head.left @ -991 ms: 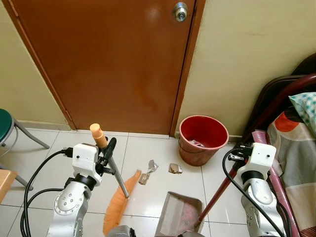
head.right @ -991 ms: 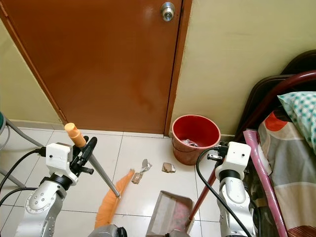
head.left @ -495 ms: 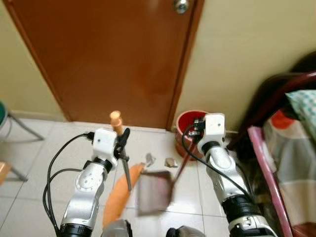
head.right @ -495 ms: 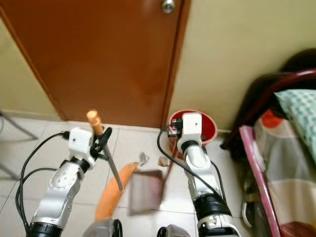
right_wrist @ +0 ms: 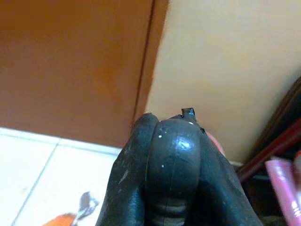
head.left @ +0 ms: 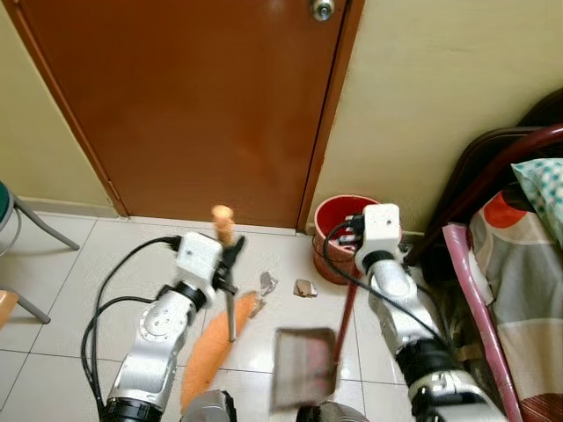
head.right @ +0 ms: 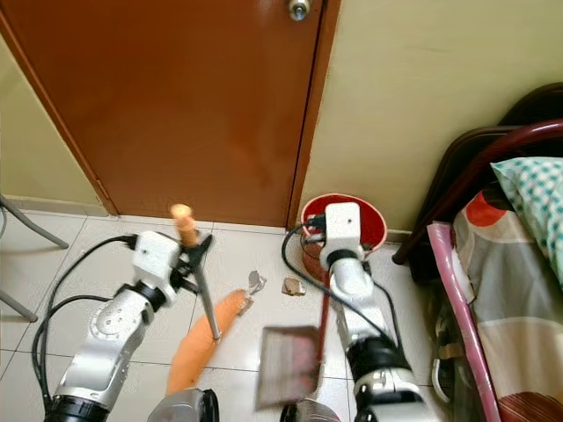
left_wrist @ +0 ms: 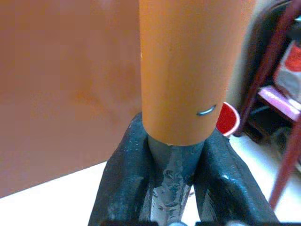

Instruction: Sweep floor

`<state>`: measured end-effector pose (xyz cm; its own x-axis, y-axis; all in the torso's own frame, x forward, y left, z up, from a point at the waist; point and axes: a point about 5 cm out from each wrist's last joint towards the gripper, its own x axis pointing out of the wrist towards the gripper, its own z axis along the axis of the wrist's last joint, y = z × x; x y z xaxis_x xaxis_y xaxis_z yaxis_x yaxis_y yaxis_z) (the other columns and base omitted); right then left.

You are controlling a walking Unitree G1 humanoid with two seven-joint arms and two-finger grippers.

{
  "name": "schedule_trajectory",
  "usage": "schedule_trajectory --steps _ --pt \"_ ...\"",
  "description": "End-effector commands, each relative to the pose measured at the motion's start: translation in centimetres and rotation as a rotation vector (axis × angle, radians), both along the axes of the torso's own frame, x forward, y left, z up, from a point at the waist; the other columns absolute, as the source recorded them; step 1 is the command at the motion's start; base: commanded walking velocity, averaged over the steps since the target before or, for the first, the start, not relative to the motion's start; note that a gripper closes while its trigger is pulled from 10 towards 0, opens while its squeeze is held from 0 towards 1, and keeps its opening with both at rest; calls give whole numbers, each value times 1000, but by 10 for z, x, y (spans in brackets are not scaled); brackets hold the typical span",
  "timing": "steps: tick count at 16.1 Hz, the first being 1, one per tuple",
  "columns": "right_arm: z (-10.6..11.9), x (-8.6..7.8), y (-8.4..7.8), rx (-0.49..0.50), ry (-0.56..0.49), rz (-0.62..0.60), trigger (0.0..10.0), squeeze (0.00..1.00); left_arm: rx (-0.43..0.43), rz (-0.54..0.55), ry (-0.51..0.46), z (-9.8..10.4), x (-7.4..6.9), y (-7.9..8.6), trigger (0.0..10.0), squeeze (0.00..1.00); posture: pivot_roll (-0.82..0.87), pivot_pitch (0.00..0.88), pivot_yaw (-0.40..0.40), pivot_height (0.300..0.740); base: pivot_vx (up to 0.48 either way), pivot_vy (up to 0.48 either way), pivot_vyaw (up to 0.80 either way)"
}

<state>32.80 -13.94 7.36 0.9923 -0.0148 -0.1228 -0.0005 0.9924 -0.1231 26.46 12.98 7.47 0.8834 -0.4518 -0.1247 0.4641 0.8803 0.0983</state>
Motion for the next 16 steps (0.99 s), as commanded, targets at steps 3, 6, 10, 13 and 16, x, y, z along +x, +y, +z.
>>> schedule_trajectory --steps 3,6,10,13,16 --pt "14 12 -9 -72 -62 -83 10000 0 -45 -115 55 3 -9 -11 10000 0 72 151 -56 740 0 0 0" --pt "13 15 -3 -80 -60 -114 10000 0 -165 -207 55 20 -18 -28 10000 0 83 168 -68 740 0 0 0" --pt "5 13 29 -68 -20 -26 10000 0 -279 -240 21 39 -12 -48 10000 0 85 162 -77 740 0 0 0" --pt "2 13 43 -27 8 18 10000 0 -365 -208 -8 55 -1 -54 10000 0 84 158 -78 740 0 0 0" --pt "0 11 51 37 24 87 10000 0 -443 -17 -111 76 21 -33 10000 0 82 151 -81 740 0 0 0"
